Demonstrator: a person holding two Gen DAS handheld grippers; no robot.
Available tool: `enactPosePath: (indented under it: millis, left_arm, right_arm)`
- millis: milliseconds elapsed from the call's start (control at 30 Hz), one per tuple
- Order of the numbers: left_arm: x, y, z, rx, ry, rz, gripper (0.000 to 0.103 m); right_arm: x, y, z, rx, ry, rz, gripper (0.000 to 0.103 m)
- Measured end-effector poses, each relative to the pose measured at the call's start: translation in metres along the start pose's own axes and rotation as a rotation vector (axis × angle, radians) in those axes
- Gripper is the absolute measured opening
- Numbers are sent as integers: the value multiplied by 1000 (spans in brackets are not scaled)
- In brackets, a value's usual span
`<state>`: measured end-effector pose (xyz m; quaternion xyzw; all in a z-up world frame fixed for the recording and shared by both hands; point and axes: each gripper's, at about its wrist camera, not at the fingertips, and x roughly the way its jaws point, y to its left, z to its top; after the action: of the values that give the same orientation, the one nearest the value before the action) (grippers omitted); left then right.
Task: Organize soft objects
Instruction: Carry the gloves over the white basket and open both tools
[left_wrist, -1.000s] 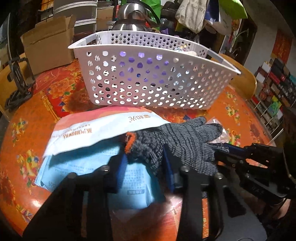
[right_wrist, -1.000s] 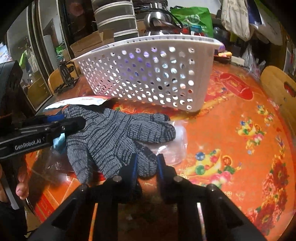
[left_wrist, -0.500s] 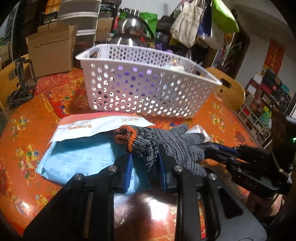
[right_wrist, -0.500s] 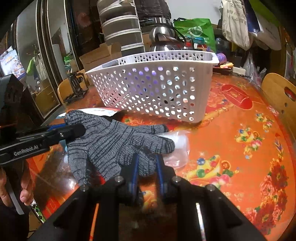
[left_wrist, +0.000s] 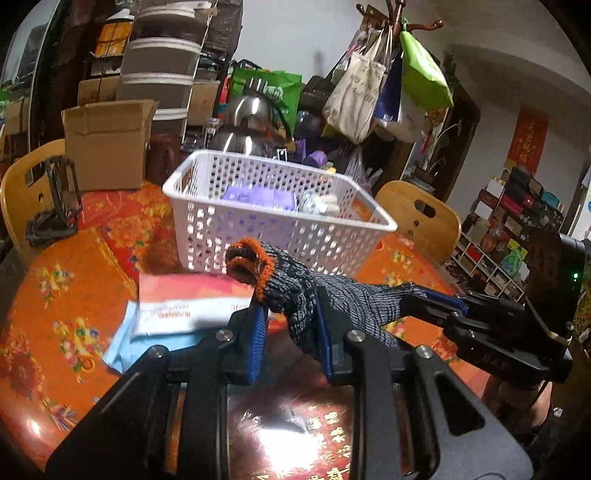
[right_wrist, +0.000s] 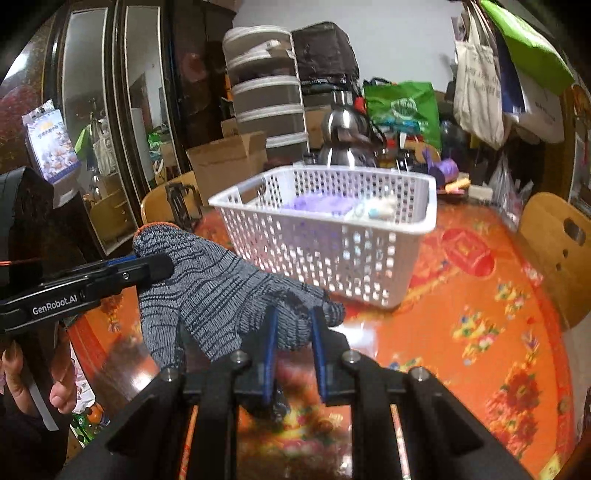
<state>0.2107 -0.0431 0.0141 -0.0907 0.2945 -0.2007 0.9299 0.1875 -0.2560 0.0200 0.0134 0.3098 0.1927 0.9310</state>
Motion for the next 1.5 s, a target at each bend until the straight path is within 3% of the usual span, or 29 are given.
enactPosePath:
  millis: [333,567,700,933,1100,1167,1233,1300,1367,1433,1500]
  left_arm:
    - [-7,-12,82,17,-23,-17,22]
    - [18,-19,154,30,-24,18,22]
    - [56,-23,190,57,9,88,23]
    - [151,-3,200,33,179,164,23]
    - [179,3,192,54,186,216,24]
    - [187,9,189,45,191,233,30]
    - [194,11,186,79,186,288,60]
    - [200,16,179,101,189,326,73]
    - [198,23,175,105,189,316,73]
    - [194,31,173,87,191,302,74]
    - [186,37,171,80,183,292,76]
  right_arm:
    - [-22,-10,75,-40,-77,0,15]
    - [-2,-25,132,-64,-84,-65,15]
    - [22,-43,161,-43,-70,-95,15]
    - [87,-73,175,-20,21,-135,15]
    - [114,-77,167,-34,34,-164,15]
    - [121,-77,164,-32,46,-182,15]
    - [130,-77,162,-33,54,-195,16]
    - [137,-77,158,-35,84,-200,24]
    - [143,-81,152,-18,123,-210,39]
    - [141,-83,148,-9,121,-214,61]
    - [136,-85,144,0,106,-216,67]
